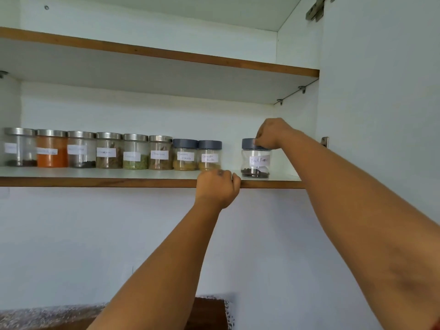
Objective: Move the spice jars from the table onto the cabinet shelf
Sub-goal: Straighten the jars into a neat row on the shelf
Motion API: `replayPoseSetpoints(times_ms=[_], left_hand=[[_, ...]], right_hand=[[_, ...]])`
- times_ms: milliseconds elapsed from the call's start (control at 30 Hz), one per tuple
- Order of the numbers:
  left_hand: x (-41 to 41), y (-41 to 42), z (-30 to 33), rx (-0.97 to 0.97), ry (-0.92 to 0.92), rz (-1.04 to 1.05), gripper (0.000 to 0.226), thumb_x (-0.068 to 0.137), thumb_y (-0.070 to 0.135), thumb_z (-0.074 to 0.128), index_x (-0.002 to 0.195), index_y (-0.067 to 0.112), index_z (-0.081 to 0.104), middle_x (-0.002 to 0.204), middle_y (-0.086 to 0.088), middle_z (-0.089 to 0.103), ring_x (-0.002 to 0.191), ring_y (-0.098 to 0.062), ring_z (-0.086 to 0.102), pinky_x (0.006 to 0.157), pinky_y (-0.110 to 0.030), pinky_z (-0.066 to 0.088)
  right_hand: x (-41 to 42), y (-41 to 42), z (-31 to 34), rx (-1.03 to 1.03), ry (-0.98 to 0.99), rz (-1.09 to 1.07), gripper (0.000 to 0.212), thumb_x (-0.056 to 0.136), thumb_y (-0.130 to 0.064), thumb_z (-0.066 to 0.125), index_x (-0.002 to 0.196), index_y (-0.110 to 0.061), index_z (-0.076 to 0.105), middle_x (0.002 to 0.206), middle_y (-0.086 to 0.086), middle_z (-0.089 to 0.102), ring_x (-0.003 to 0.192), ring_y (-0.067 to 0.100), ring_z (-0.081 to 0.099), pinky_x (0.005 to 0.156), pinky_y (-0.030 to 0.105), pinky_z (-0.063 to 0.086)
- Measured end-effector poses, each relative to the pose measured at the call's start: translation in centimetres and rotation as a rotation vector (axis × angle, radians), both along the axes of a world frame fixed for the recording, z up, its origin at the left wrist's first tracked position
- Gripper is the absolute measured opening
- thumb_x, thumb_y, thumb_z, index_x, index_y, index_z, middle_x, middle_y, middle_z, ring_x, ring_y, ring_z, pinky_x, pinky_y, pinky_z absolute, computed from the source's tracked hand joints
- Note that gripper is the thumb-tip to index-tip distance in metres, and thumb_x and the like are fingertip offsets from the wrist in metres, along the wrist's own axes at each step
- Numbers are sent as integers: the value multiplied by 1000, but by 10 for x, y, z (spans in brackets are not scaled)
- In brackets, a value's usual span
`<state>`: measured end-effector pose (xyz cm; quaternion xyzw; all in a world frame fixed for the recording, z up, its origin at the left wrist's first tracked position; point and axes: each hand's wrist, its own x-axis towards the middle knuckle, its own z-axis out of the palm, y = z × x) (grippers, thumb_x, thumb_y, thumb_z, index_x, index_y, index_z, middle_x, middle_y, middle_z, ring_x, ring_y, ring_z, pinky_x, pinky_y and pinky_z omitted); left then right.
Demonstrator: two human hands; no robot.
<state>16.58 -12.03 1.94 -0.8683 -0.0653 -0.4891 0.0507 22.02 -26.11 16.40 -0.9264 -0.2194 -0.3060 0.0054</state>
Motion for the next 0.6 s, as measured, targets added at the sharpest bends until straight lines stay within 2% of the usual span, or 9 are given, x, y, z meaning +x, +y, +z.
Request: replayPoseSetpoints(times_ms=[167,333,467,600], left_hand=[[-2,-1,-5,0,-56,-32,40,92,29,35,56,15,46,47,3,31,44,-15,31,49,-23,22],[0,7,-4,75,-232,-127,35,83,22,52,50,14,44,45,2,32,40,-16,29,49,-23,21],[6,8,-5,79,-287,-133,34,82,22,53,49,14,47,47,2,35,44,-15,30,55,-24,21],[13,12,-12,99,-299,-141,34,84,22,52,52,11,55,48,-4,48,47,-20,43,55,-25,32]], right_hand=[[11,16,-16,-73,71,-69,35,93,-4,52,128,-5,57,129,12,58,114,26,57,93,31,48],[27,43,-19,-173,93,-154,34,90,0,50,123,-3,58,123,11,61,104,25,60,80,30,47],[41,58,-17,-159,74,-145,40,93,-3,52,133,-3,53,131,11,57,117,26,57,90,30,47],[61,74,-27,-189,70,-125,44,94,-2,52,138,-4,49,139,11,52,125,26,52,104,35,44]])
